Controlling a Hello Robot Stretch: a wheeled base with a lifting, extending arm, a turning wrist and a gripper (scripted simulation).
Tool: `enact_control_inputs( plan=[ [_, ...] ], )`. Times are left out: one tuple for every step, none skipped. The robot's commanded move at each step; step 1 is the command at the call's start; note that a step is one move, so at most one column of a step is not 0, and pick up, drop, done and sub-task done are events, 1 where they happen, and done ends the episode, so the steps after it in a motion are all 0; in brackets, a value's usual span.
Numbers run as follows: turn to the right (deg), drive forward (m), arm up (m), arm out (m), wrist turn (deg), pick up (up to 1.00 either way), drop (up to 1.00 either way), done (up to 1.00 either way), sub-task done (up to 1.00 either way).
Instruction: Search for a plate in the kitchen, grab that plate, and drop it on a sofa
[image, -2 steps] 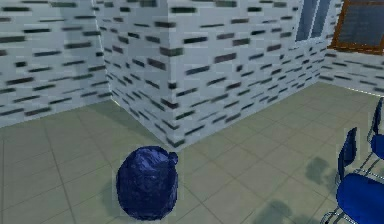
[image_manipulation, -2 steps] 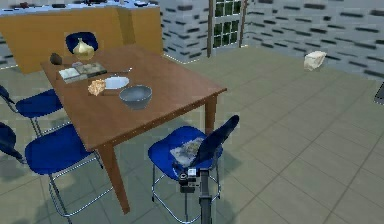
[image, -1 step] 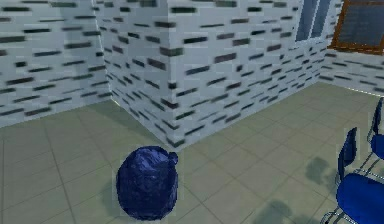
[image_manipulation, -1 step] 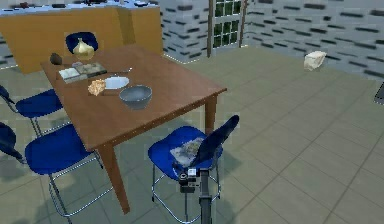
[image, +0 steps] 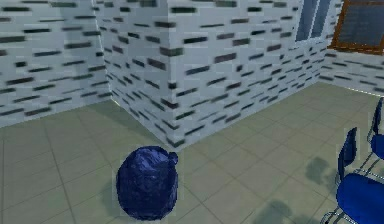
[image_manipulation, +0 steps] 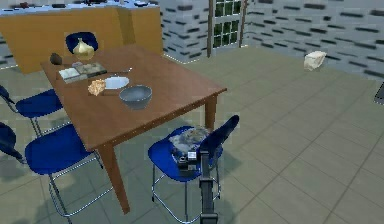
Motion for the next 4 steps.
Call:
enact_control_inputs(
  plan=[
    [0.0,0.00,0.44,0.00,0.0,0.00,0.00,0.00,0.00],
    [0.0,0.00,0.00,0.00,-45.0,0.00,0.00,0.00,0.00],
    [0.0,0.00,0.00,0.00,-45.0,0.00,0.00,0.00,0.00],
    [0.0,0.00,0.00,0.00,-36.0,0.00,0.00,0.00,0.00]
  ],
)
